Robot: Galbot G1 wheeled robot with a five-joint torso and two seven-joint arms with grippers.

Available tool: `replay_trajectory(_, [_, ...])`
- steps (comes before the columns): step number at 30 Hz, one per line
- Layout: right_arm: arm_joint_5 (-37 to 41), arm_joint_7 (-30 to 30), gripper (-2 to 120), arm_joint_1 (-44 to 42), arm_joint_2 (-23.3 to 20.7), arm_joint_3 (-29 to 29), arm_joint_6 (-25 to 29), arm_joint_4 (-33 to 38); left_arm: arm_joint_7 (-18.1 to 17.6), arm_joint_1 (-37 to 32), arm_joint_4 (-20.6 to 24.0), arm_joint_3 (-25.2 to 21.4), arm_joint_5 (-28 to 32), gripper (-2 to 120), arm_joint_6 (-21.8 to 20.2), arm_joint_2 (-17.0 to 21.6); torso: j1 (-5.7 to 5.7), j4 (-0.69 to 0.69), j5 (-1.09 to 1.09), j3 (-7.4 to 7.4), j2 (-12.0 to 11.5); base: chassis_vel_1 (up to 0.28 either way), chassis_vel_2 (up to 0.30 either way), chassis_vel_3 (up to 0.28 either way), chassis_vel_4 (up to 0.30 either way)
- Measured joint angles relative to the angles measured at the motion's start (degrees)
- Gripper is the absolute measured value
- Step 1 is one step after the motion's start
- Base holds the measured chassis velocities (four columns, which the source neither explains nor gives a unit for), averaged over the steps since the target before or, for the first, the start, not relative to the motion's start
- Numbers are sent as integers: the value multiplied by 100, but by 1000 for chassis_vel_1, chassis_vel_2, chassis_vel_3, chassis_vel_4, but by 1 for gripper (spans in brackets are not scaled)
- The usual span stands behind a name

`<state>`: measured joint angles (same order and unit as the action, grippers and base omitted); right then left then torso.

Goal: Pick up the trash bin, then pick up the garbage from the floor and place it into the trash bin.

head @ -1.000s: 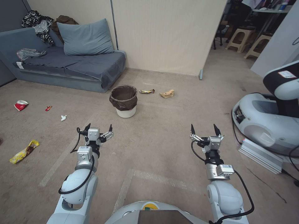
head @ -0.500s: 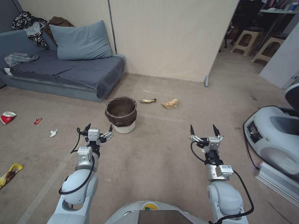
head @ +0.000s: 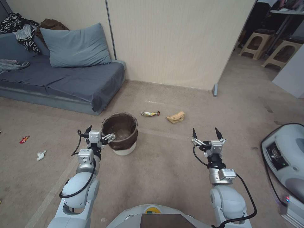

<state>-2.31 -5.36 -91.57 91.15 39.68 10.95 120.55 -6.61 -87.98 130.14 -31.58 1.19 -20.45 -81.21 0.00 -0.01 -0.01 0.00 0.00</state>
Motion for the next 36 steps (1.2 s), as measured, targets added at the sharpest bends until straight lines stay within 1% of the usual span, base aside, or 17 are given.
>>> replay_trajectory(2, [-72, 30, 100, 70, 5, 1, 200, -99, -3, 5, 0, -4, 5, 100, -2, 3, 1, -1, 2, 0, 0, -237, 233, 213, -242])
replay_trajectory(3, [-134, 21, 100, 85, 4, 8, 289, -141, -6, 4, -2, -4, 8, 100, -4, 4, 2, 1, 1, 2, -1, -144, 172, 198, -131])
replay_trajectory(7, [-255, -31, 100, 83, 3, 20, 391, -166, -47, 5, 1, 8, 34, 100, -42, 6, 1, 2, 1, 2, 0, -86, 125, 123, -105])
replay_trajectory(13, [-334, -34, 100, 81, 3, 18, 397, -166, -238, 27, 53, 52, 190, 100, -256, 18, 0, 0, 1, -1, 0, 25, -66, -25, 41])
replay_trajectory(15, [-371, -33, 100, 75, 1, 16, 397, -173, -484, 83, 99, 82, 464, 100, -598, 36, -1, 1, 2, -1, 0, 12, -26, -19, 21])
replay_trajectory(17, [-394, -48, 100, 63, -5, 16, 397, -186, -848, 213, 119, 102, 1001, 100, -1137, 66, 0, 1, 1, -1, 0, 0, 0, 0, 0])
replay_trajectory(18, [-394, -48, 100, 63, -5, 16, 397, -186, -848, 213, 119, 102, 1001, 100, -1137, 66, 0, 1, 1, -1, 0, 0, 0, 0, 0])
replay_trajectory(20, [-430, -79, 100, 59, -10, 12, 397, -194, -1170, 382, 97, 84, 1678, 100, -1684, 136, 0, 1, 1, -1, 0, 0, 0, 0, 0])
replay_trajectory(21, [-430, -79, 100, 59, -10, 12, 397, -194, -1170, 382, 97, 84, 1678, 100, -1684, 136, 0, 1, 1, -1, 0, 0, 0, 0, 0])
replay_trajectory(24, [-447, -128, 100, 98, -41, -40, 395, -200, -1436, 578, -77, 5, 2460, 100, -2097, 230, 0, 0, 1, 0, 0, 0, 0, 0, 0])
replay_trajectory(26, [-447, -148, 100, 116, -54, -60, 392, -204, -1478, 626, -139, -14, 2626, 100, -2158, 242, 0, 0, 2, -1, 0, 0, 0, 0, 0])
replay_trajectory(27, [-450, -174, 100, 133, -75, -81, 386, -219, -1521, 695, -249, -36, 2728, 100, -2167, 247, 0, 2, 1, 0, 0, 0, 0, 0, 0])
replay_trajectory(29, [-452, -204, 100, 137, -91, -90, 384, -228, -1576, 854, -487, -46, 2829, 100, -2167, 245, 0, 1, 1, 0, 0, 0, 0, 0, 0])
replay_trajectory(30, [-452, -204, 100, 137, -91, -90, 384, -228, -1576, 854, -487, -46, 2829, 100, -2167, 245, 0, 1, 1, 0, 0, 0, 0, 0, 0])
replay_trajectory(33, [-453, -239, 100, 108, -90, -90, 386, -230, -1620, 1013, -752, -17, 3059, 100, -2168, 244, 0, 0, 0, 0, 0, 0, 0, 0, 0])
replay_trajectory(34, [-453, -239, 100, 108, -90, -90, 386, -230, -1620, 1013, -752, -17, 3059, 100, -2168, 244, 0, 0, 0, 0, 0, 0, 0, 0, 0])
replay_trajectory(36, [-454, -247, 100, 91, -89, -102, 391, -230, -1640, 1099, -938, -3, 3093, 100, -2187, 238, 0, 1, 1, 0, 0, 0, 0, 0, 0])
